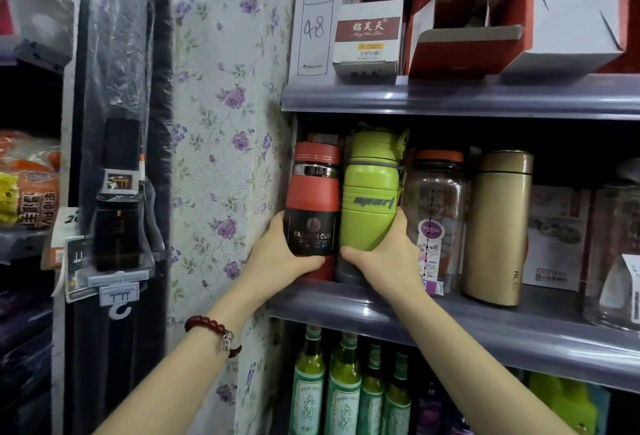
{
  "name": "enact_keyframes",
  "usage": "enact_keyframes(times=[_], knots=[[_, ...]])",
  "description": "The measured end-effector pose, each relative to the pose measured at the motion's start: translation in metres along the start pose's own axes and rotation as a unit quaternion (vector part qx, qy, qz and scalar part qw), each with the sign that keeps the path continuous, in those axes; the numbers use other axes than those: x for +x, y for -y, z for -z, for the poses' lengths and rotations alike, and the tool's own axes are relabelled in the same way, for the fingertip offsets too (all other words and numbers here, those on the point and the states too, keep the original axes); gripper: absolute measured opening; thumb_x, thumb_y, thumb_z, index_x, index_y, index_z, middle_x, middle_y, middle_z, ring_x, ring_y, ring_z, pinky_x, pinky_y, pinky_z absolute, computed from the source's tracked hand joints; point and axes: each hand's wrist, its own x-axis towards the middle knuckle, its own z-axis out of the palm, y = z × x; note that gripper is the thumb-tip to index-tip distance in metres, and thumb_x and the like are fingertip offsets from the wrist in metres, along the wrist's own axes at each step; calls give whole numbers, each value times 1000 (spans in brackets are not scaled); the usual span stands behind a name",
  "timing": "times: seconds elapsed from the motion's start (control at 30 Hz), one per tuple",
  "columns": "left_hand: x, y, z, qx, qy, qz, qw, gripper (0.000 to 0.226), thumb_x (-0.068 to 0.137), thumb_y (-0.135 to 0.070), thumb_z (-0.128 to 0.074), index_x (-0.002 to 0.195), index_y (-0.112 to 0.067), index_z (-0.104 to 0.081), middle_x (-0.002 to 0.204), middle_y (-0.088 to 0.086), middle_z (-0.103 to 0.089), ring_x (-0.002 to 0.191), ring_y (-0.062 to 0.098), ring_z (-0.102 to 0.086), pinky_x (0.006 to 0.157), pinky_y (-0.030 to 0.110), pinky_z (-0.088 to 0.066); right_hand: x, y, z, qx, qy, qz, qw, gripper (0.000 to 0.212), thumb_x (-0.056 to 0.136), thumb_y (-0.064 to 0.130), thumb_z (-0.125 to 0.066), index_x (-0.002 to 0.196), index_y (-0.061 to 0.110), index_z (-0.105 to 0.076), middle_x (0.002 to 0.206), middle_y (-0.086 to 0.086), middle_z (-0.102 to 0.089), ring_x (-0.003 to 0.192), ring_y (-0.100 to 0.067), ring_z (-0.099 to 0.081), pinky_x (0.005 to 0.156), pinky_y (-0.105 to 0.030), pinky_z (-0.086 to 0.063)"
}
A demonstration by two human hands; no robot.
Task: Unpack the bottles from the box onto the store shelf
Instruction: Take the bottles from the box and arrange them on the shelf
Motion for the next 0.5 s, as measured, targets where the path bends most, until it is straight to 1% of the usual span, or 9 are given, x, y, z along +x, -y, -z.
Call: enact_keyframes(times=[0.07,0.13,0.2,0.27,0.3,0.37,0.43,0.5], knots=[[-4,-3,-2,20,-8,-3,1000,89,59,-37,-85,133,-31,-37,113,-16,-58,102,8,-57,83,25,-41,0,0,-1,-6,7,-1,1000,100,63,33,-81,141,22,-20,124,-9,-56,113,-31,-54,91,-39,-47],[-6,-6,-5,35,-15,-5,999,93,58,-39,-87,134,-27,-34,113,-10,-56,101,11,-55,82,21,-38,-1,0,0,-19,14,-7,1000,107,62,38,-84,143,22,-16,126,-11,-55,115,-32,-54,92,-40,-47],[-7,-10,-8,40,-21,8,999,93,59,-38,-87,133,-22,-34,117,-3,-59,107,19,-58,80,21,-37,-2,0,0,-28,9,-5,1000,107,61,40,-86,141,21,-18,124,-12,-57,111,-32,-57,88,-39,-48],[-4,-11,-8,32,-20,28,999,91,58,-36,-87,132,-23,-35,117,-3,-60,109,21,-58,80,22,-38,-3,2,0,-29,2,-2,1000,102,62,37,-85,139,21,-21,119,-12,-60,102,-31,-59,81,-35,-47],[-2,-10,-7,27,-14,36,999,92,56,-37,-87,131,-25,-37,116,-5,-60,108,20,-59,82,24,-41,-3,3,1,-26,4,-4,1000,100,63,36,-85,139,21,-21,117,-12,-60,96,-28,-58,78,-32,-46],[0,-8,-2,24,-3,47,999,96,45,-44,-88,127,-30,-41,116,-9,-63,107,17,-61,89,30,-48,-4,4,5,-11,16,-9,1000,99,64,34,-84,140,23,-22,114,-9,-60,90,-23,-52,76,-29,-41],[0,-6,3,24,3,48,999,99,36,-49,-87,124,-32,-44,113,-11,-65,106,15,-63,94,38,-50,-7,5,11,2,27,-3,1000,97,64,32,-83,139,25,-24,109,-3,-58,88,-19,-49,75,-27,-38],[3,0,4,26,11,47,998,99,34,-51,-87,123,-35,-45,111,-13,-67,104,13,-64,94,41,-51,-10,5,15,6,37,8,999,95,64,32,-84,138,27,-25,102,3,-54,87,-17,-49,74,-25,-37]])
